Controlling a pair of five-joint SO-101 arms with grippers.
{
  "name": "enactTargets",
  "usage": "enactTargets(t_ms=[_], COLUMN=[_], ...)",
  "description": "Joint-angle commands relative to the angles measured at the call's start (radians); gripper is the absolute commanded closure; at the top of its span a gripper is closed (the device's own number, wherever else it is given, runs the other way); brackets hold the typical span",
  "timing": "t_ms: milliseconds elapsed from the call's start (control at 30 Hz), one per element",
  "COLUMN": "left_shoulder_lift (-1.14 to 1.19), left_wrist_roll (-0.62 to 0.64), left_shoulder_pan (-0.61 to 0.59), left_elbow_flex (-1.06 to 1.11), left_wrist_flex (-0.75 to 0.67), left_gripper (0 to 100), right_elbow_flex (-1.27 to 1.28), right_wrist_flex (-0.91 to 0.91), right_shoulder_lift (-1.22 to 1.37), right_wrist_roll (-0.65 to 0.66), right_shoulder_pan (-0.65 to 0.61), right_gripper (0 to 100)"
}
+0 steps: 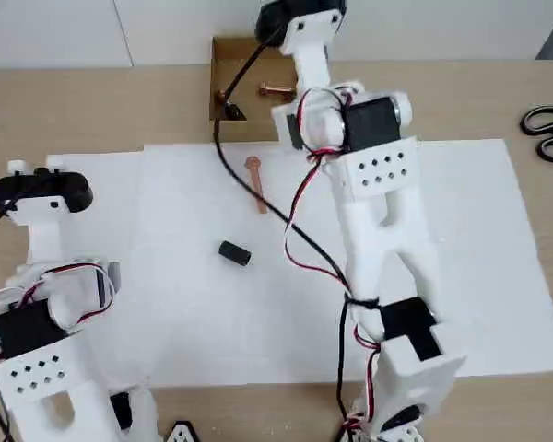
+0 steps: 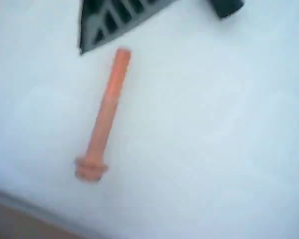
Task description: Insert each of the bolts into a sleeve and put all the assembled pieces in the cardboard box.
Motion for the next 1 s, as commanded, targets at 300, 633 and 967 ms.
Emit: enactTargets(t_ms=[300, 633, 967], left_shoulder_lift=[0.000, 0.000, 0.000], left_wrist_roll=[-0.003, -0.003, -0.003], left_shoulder_pan=[0.002, -0.002, -0.002], left_elbow_flex=[-0.004, -0.004, 0.022], left_wrist_flex=[0.003, 0.003, -0.014], left_gripper=[80, 80, 80], right_elbow_flex=[0.048, 0.270, 0.540], right_wrist_flex=[0.093, 0.105, -0.027], right_shoulder_lift=[-0.073, -0.208, -0.294], right_wrist_roll=[0.008, 0.157, 0.216], right_shoulder_pan=[-0.177, -0.177, -0.177], right_gripper=[85.0, 84.9, 84.9])
